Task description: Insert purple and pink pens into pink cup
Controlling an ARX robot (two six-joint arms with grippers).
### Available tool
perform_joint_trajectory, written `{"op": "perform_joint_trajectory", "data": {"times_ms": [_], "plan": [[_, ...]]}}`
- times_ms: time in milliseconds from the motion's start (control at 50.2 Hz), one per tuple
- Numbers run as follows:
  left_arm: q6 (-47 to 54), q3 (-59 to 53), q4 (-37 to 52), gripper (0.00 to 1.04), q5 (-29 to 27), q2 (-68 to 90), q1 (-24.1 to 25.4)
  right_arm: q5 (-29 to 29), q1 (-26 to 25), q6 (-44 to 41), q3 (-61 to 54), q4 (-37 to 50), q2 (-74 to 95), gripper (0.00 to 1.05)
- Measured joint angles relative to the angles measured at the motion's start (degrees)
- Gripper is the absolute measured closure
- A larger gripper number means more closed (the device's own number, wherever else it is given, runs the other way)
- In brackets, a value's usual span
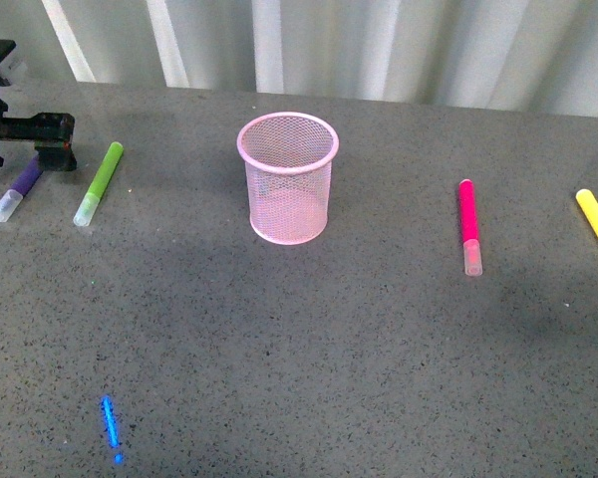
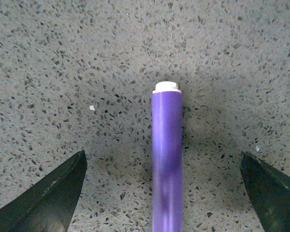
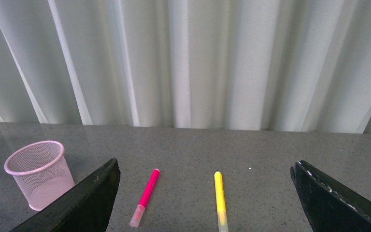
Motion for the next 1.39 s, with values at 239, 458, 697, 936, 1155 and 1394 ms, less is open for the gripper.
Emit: {"op": "perform_joint_trajectory", "data": {"times_ms": [239,458,697,936,1155,1394], "plan": [[0.0,0.6,-1.5,0.36,-0.7,0.3,-0.9,0.0,0.0,0.0,0.0,0.0,0.0,0.07],[-0.2,1.0,-3.0,0.71,-0.4,0.3,-2.0,0.0,0.0,0.0,0.0,0.0,0.0,0.07],[-0.6,0.8,-2.6,0.92,-0.8,0.0,-2.4,0.0,0.0,0.0,0.0,0.0,0.0,0.07],[-1.0,-2.9,4.8,0.92,-0.3,-2.7,-2.4,0.0,0.0,0.0,0.0,0.0,0.0,0.07],[-2.1,-10.0,16.9,0.92,4.8,-12.0,-3.8,0.0,0.0,0.0,0.0,0.0,0.0,0.07],[-17.1,-27.5,48.9,0.92,8.8,-27.9,-16.1,0.0,0.0,0.0,0.0,0.0,0.0,0.07]]}}
